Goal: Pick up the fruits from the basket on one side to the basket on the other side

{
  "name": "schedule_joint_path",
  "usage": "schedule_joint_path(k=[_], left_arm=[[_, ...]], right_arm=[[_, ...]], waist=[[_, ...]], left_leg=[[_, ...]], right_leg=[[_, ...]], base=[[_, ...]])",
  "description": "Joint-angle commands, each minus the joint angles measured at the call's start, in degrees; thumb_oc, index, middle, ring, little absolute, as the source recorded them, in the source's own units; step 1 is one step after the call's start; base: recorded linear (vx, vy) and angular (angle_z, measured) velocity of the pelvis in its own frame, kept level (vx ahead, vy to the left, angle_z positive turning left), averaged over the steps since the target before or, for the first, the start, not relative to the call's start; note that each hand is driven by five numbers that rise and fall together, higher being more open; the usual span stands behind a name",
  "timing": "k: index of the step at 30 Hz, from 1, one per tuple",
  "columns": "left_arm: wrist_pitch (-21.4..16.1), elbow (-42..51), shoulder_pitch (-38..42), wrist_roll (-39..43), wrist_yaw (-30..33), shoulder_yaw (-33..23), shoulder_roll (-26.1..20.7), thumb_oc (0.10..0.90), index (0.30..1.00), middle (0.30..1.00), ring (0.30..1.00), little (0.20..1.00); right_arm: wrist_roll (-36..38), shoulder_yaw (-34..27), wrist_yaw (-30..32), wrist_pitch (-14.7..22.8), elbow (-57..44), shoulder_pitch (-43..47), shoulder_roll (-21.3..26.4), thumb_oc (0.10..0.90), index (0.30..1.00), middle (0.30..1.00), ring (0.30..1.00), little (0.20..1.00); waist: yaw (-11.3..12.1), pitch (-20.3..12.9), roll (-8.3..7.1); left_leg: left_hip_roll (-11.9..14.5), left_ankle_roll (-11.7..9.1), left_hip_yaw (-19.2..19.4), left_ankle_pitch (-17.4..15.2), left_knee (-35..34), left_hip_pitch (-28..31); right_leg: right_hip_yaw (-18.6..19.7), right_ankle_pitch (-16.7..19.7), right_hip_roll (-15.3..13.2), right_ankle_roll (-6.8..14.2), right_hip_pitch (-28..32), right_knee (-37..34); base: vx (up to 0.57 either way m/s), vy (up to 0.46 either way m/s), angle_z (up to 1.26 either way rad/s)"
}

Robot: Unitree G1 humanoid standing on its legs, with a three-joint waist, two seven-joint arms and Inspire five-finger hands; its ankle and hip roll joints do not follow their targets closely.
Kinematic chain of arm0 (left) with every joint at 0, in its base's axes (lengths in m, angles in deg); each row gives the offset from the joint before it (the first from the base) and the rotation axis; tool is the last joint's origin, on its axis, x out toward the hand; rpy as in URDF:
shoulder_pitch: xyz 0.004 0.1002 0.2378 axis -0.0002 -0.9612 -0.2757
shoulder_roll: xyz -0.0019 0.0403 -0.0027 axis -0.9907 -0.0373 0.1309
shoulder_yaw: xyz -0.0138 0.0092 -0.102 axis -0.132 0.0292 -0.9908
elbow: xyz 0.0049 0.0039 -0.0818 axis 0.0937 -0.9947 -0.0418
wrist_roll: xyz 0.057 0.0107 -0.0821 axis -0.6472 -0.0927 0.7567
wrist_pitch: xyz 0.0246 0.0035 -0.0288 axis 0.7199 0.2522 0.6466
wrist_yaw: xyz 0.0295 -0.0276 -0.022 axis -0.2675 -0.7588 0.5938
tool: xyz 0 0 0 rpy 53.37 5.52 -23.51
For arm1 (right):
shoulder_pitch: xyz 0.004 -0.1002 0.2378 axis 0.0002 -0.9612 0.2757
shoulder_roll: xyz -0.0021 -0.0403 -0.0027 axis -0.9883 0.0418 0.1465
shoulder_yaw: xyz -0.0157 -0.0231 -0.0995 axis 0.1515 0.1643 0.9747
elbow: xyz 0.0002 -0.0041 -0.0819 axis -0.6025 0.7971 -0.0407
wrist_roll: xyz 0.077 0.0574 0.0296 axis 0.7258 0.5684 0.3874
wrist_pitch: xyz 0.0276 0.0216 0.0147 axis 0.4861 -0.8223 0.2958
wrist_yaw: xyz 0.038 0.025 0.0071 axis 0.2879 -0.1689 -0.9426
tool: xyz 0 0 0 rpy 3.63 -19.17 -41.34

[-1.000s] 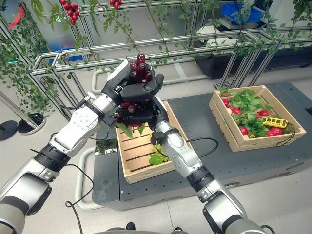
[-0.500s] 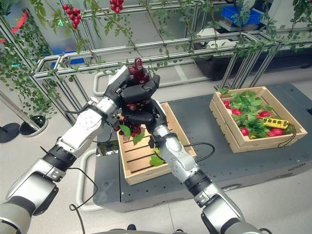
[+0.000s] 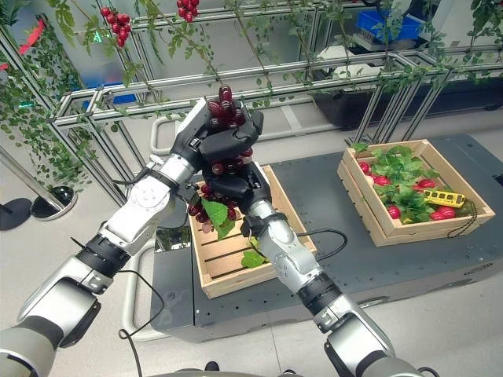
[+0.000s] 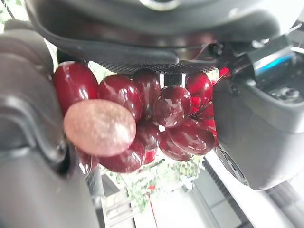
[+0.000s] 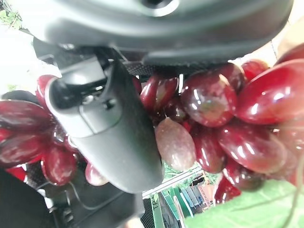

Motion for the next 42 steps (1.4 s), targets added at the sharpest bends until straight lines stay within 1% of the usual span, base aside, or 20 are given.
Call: schedule_joint_path(k=[1, 5, 9, 12, 16, 19, 20, 22, 26, 29, 30, 31, 32, 33, 35, 37, 38, 39, 40, 42], left_arm=[[-5.8, -9.7, 7.5, 4.4, 7.3, -8.0, -2.1, 0.8, 0.9, 0.9, 0.9, 0.9], [-4.9, -9.9, 6.9, 4.0, 7.8, -8.9, -2.8, 0.8, 0.9, 0.9, 0.9, 0.9], [-4.2, -11.3, 5.8, 0.8, 6.4, -9.3, -4.9, 0.8, 0.9, 0.9, 0.9, 0.9], [-3.0, -11.6, 4.4, -2.2, 3.3, -10.0, -7.5, 0.8, 0.9, 0.9, 0.9, 0.9], [-2.0, -13.4, 2.8, -1.9, -1.2, -10.5, -12.6, 0.8, 0.9, 0.9, 0.9, 0.9], [-2.2, -15.0, 1.3, -0.4, -4.9, -11.5, -15.6, 0.8, 0.9, 0.9, 0.9, 0.9], [-2.2, -15.1, 1.2, -0.4, -5.0, -11.6, -15.7, 0.8, 0.9, 0.9, 0.9, 0.9], [-4.1, -17.0, -0.2, 0.9, -5.2, -12.9, -17.9, 0.8, 0.9, 0.9, 0.9, 0.9], [-6.4, -17.7, -2.7, 3.2, -4.8, -15.8, -18.2, 0.8, 0.9, 0.9, 0.9, 0.9], [-7.4, -15.1, -6.9, 3.9, -3.7, -18.8, -17.2, 0.8, 0.9, 0.9, 0.9, 0.9], [-7.5, -12.7, -10.7, 4.5, -3.1, -21.0, -15.4, 0.8, 0.9, 0.9, 0.9, 0.9], [-7.5, -12.7, -10.8, 4.4, -3.1, -21.1, -15.4, 0.8, 0.9, 0.9, 0.9, 0.9], [-7.2, -9.6, -15.4, 3.9, -2.9, -23.1, -12.7, 0.8, 0.9, 0.9, 0.9, 0.9], [-7.4, -8.9, -16.5, 3.5, -2.8, -23.5, -12.2, 0.8, 0.9, 0.9, 0.9, 0.9], [-5.6, -4.5, -23.9, 5.1, -3.3, -25.8, -7.3, 0.8, 0.9, 0.9, 0.9, 0.9], [-6.1, -1.6, -30.1, 4.2, -3.6, -27.4, -2.8, 0.8, 0.9, 0.9, 0.9, 0.9], [-6.6, -1.1, -31.8, 3.8, -4.4, -27.5, -1.6, 0.8, 0.9, 0.9, 0.9, 0.9], [-6.5, 0.2, -34.7, 4.2, -4.3, -28.2, 0.0, 0.8, 0.9, 0.9, 0.9, 0.9], [-6.3, 0.4, -35.7, 4.6, -4.4, -28.3, 0.6, 0.8, 0.9, 0.9, 0.9, 0.9], [-5.8, -0.1, -39.5, 9.2, -5.4, -29.6, 3.5, 0.8, 0.9, 0.9, 0.9, 0.9]], right_arm=[[-2.2, -5.8, -1.2, 10.1, -2.0, 7.0, -4.7, 0.4, 0.3, 0.3, 0.3, 0.3], [-2.0, -6.3, -2.3, 10.2, -1.9, 6.2, -4.3, 0.4, 0.3, 0.3, 0.3, 0.3], [-1.6, -7.3, -2.6, 10.7, -1.8, 3.8, -2.9, 0.4, 0.3, 0.3, 0.3, 0.3], [-1.1, -8.8, -3.5, 11.5, -1.9, 1.0, -1.4, 0.4, 0.3, 0.3, 0.3, 0.3], [0.9, -10.1, -5.6, 12.4, -1.5, -2.7, 0.8, 0.4, 0.3, 0.3, 0.3, 0.3], [1.8, -10.9, -7.2, 13.0, -1.0, -5.2, 1.9, 0.4, 0.3, 0.3, 0.3, 0.3], [1.9, -10.9, -7.3, 13.0, -1.0, -5.3, 1.9, 0.4, 0.3, 0.3, 0.3, 0.3], [2.8, -11.5, -8.9, 14.1, 0.5, -7.4, 2.6, 0.4, 0.3, 0.3, 0.3, 0.3], [4.4, -12.7, -10.0, 15.7, 2.2, -11.0, 2.4, 0.4, 0.3, 0.3, 0.3, 0.3], [4.5, -14.1, -11.3, 17.5, 1.8, -15.0, 1.8, 0.4, 0.3, 0.3, 0.3, 0.3], [3.1, -15.1, -11.3, 18.6, 1.3, -17.4, 1.3, 0.4, 0.3, 0.3, 0.3, 0.3], [3.1, -15.1, -11.3, 18.6, 1.3, -17.4, 1.3, 0.4, 0.3, 0.3, 0.3, 0.3], [1.7, -16.2, -10.7, 19.3, 0.6, -19.7, 0.7, 0.4, 0.3, 0.3, 0.3, 0.3], [1.6, -16.4, -10.9, 19.4, 0.4, -20.2, 0.7, 0.4, 0.3, 0.3, 0.3, 0.3], [0.6, -18.5, -10.9, 20.7, -0.5, -23.7, 0.0, 0.4, 0.3, 0.3, 0.3, 0.3], [-0.9, -20.8, -11.1, 21.7, -1.3, -26.7, -0.9, 0.4, 0.3, 0.3, 0.3, 0.3], [-1.8, -21.7, -11.2, 21.7, -1.7, -27.6, -1.2, 0.4, 0.3, 0.3, 0.3, 0.3], [-2.8, -23.1, -11.4, 21.0, -2.7, -29.0, -1.5, 0.4, 0.3, 0.3, 0.3, 0.3], [-3.2, -23.5, -11.3, 20.7, -3.1, -29.6, -1.6, 0.4, 0.3, 0.3, 0.3, 0.3], [-4.8, -25.5, -11.8, 20.1, -3.4, -31.9, -1.8, 0.4, 0.3, 0.3, 0.3, 0.3]], waist=[[0.2, -7.9, -1.85], [0.0, -7.9, -1.76], [-0.3, -7.8, -1.64], [-0.5, -8.0, -1.5], [-0.9, -7.8, -1.11], [-1.2, -7.5, -0.71], [-1.2, -7.5, -0.68], [-1.5, -7.4, -0.34], [-1.8, -7.2, -0.15], [-2.2, -7.1, -0.33], [-2.4, -6.9, -0.49], [-2.4, -7.0, -0.48], [-2.6, -6.6, -0.64], [-2.6, -6.5, -0.67], [-2.7, -5.9, -0.94], [-2.9, -5.5, -1.22], [-3.0, -5.3, -1.32], [-3.2, -5.1, -1.51], [-3.3, -5.0, -1.59], [-3.6, -4.6, -2.0]], left_leg=[[0.6, -0.8, -0.3, -3.0, -0.4, -1.5], [0.6, -0.8, -0.1, -3.0, -0.4, -1.5], [0.7, -0.8, 0.1, -2.9, -0.4, -1.4], [0.8, -0.8, 0.5, -2.9, -0.4, -1.6], [0.9, -0.9, 1.2, -2.6, -0.4, -1.6], [1.0, -0.8, 1.7, -2.6, -0.4, -1.4], [1.0, -0.8, 1.7, -2.6, -0.4, -1.4], [1.0, -0.8, 2.1, -2.7, -0.4, -1.1], [1.1, -0.8, 2.5, -2.8, -0.4, -0.9], [1.2, -0.7, 2.8, -2.9, -0.4, -0.7], [1.3, -0.8, 3.0, -2.9, -0.4, -0.7], [1.3, -0.7, 3.0, -2.9, -0.4, -0.8], [1.3, -0.7, 3.1, -3.0, -0.4, -0.6], [1.4, -0.7, 3.1, -3.0, -0.4, -0.6], [1.4, -0.4, 3.2, -3.3, -0.4, -0.2], [1.5, -0.3, 3.4, -3.5, -0.4, 0.1], [1.5, -0.2, 3.6, -3.6, -0.4, 0.2], [1.6, -0.2, 3.9, -3.6, -0.4, 0.4], [1.6, -0.2, 4.0, -3.6, -0.4, 0.4], [1.7, -0.2, 4.5, -3.7, -0.4, 0.8]], right_leg=[[0.4, -1.8, -2.9, -0.5, -0.1, 0.0], [0.5, -1.7, -2.8, -0.5, -0.2, 0.0], [0.8, -1.6, -2.8, -0.5, -0.3, 0.0], [0.9, -1.5, -2.8, -0.3, -0.6, 0.0], [1.2, -1.2, -2.8, -0.1, -1.0, 0.0], [1.4, -1.1, -2.8, 0.0, -1.0, 0.0], [1.5, -1.1, -2.8, 0.0, -1.0, 0.0], [1.7, -1.1, -2.8, 0.0, -1.0, 0.0], [1.9, -1.1, -2.8, 0.1, -1.0, 0.0], [2.4, -1.1, -2.7, 0.1, -0.9, 0.0], [2.7, -1.1, -2.6, 0.1, -1.1, 0.0], [2.7, -1.0, -2.6, 0.1, -1.2, 0.0], [3.0, -1.1, -2.5, 0.0, -1.2, 0.0], [3.1, -1.1, -2.5, 0.0, -1.2, 0.0], [3.5, -1.2, -2.3, -0.2, -1.3, 0.0], [3.9, -1.2, -2.0, -0.3, -1.2, 0.0], [4.0, -1.2, -1.9, -0.3, -1.2, 0.0], [4.1, -1.1, -1.8, -0.4, -1.1, 0.0], [4.2, -1.1, -1.8, -0.4, -1.1, 0.0], [4.4, -1.0, -1.6, -0.5, -1.1, 0.0]], base=[[0.0, 0.0, 0.0], [0.0, 0.0, 0.0], [0.0, 0.0, 0.0], [0.0, 0.0, 0.0], [0.0, -0.008, -0.1], [0.0, 0.001, -0.06], [0.01, 0.008, -0.05], [0.01, 0.015, -0.08], [0.02, 0.012, -0.11], [0.01, -0.002, -0.02], [0.0, 0.0, 0.0], [0.01, -0.035, -0.07], [0.0, -0.021, -0.1], [0.0, -0.036, -0.18], [0.01, -0.036, -0.2], [0.01, -0.05, -0.11], [0.01, -0.067, -0.16], [0.0, -0.056, -0.21], [0.0, -0.079, -0.28], [0.01, -0.101, -0.19]])
